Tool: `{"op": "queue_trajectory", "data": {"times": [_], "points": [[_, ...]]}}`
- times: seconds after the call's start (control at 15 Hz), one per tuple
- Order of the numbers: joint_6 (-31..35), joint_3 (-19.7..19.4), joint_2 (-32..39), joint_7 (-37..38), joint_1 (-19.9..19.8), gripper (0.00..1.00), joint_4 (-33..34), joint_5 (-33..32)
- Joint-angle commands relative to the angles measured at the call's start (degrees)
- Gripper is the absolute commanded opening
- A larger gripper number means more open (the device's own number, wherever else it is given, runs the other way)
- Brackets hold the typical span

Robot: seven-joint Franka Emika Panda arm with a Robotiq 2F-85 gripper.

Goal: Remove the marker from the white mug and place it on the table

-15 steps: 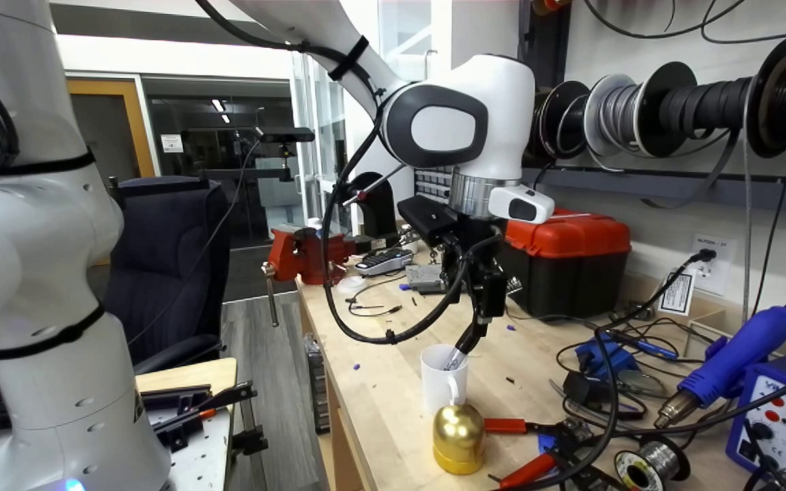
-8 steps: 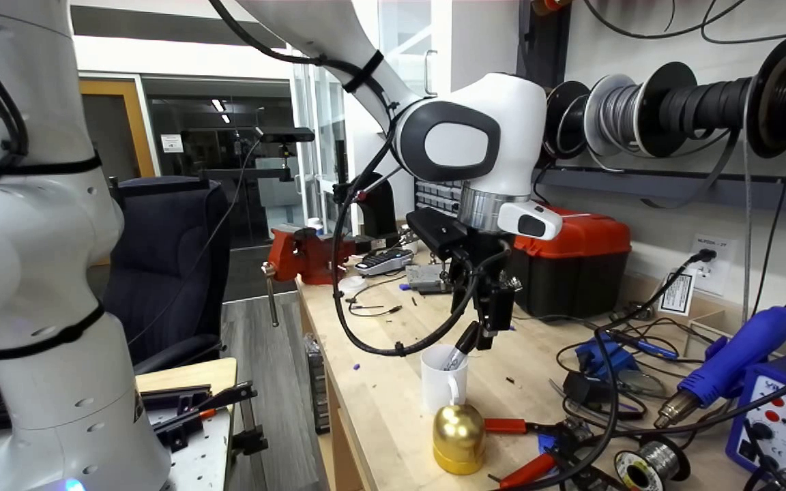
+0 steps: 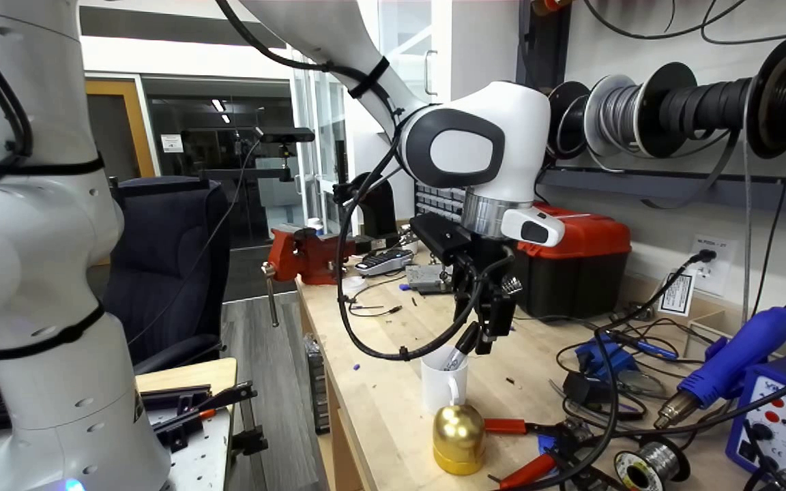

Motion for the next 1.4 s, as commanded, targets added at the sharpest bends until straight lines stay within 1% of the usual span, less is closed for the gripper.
{"op": "queue_trajectory", "data": {"times": [0.0,0.07,0.2,0.47,0.53,0.6,0.67,0.87,1.07,1.33], "points": [[-0.2,0.7,0.6,1.2,-0.8,0.52,0.9,-0.7],[-0.3,0.7,0.7,1.1,-0.8,0.43,0.9,-0.7],[-0.3,0.7,0.7,1.0,-0.8,0.29,0.8,-0.6],[-0.1,0.7,0.4,1.0,-0.8,0.02,0.6,-0.7],[-0.1,0.7,0.3,1.0,-0.8,0.00,0.6,-0.7],[0.0,0.7,0.1,1.1,-0.8,0.03,0.3,-0.8],[0.0,0.7,-0.5,1.3,-0.7,0.04,-0.3,-0.8],[0.8,0.8,-2.9,1.5,-0.6,0.04,-2.6,-1.0],[1.4,0.8,-6.9,2.0,-0.4,0.04,-5.9,-1.6],[0.3,1.2,-11.9,2.5,-0.2,0.04,-8.1,-1.9]]}}
